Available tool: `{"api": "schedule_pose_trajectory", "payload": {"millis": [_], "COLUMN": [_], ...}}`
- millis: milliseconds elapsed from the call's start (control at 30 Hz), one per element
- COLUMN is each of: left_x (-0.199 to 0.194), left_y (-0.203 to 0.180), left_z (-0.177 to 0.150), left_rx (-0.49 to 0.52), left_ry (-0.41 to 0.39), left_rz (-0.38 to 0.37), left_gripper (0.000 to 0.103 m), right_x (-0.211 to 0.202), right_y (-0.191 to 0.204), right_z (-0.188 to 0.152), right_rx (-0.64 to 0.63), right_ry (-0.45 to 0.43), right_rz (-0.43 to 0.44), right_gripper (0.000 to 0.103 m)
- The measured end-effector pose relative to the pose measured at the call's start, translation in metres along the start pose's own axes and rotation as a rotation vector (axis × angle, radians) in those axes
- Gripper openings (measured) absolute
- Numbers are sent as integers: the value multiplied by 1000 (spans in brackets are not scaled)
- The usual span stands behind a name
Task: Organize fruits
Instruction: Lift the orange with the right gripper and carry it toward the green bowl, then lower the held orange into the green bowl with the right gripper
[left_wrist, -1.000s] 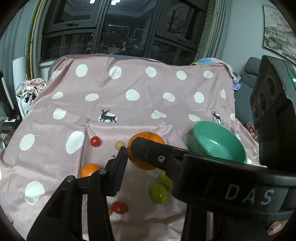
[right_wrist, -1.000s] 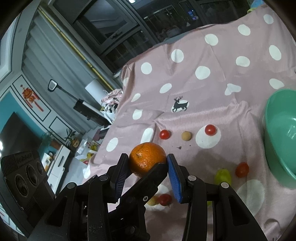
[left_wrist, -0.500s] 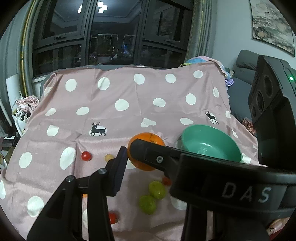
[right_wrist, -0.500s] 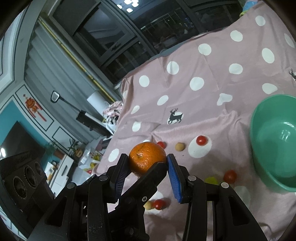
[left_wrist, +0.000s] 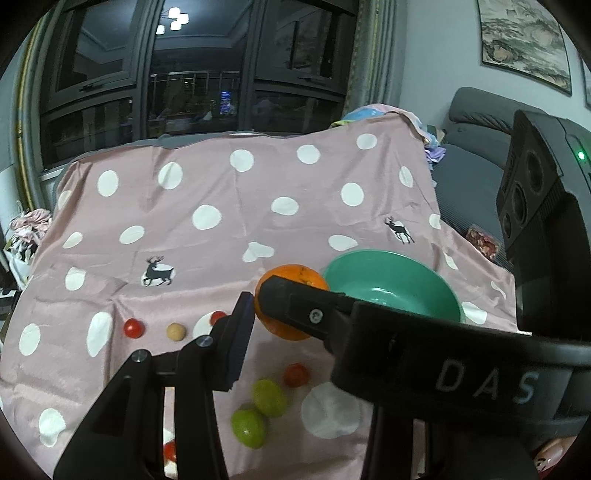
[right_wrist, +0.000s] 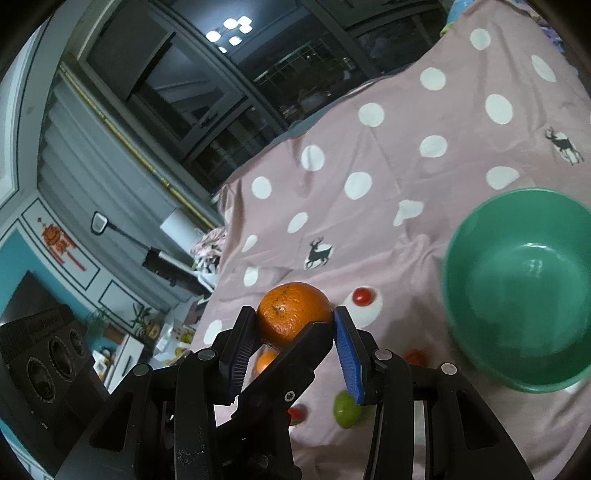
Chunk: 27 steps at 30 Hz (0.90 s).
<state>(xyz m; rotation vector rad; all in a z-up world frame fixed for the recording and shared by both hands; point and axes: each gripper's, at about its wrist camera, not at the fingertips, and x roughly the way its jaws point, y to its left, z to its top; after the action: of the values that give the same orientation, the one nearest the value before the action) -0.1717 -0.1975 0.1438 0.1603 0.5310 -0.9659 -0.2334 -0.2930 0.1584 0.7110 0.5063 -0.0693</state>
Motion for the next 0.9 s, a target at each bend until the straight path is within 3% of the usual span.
{"api": "schedule_pose_trajectory", "payload": {"millis": [900], "left_x": [50], "left_y": [-60], "left_z": [9], "left_rx": [94], "left_ry": [59], "left_rz": [-135], "left_gripper": [43], "right_x": [-34], "right_y": [-65], "right_z": [14], "right_rx": [136], "right_ry": [-98], "right_rz": [-140], "right_gripper": [46]}}
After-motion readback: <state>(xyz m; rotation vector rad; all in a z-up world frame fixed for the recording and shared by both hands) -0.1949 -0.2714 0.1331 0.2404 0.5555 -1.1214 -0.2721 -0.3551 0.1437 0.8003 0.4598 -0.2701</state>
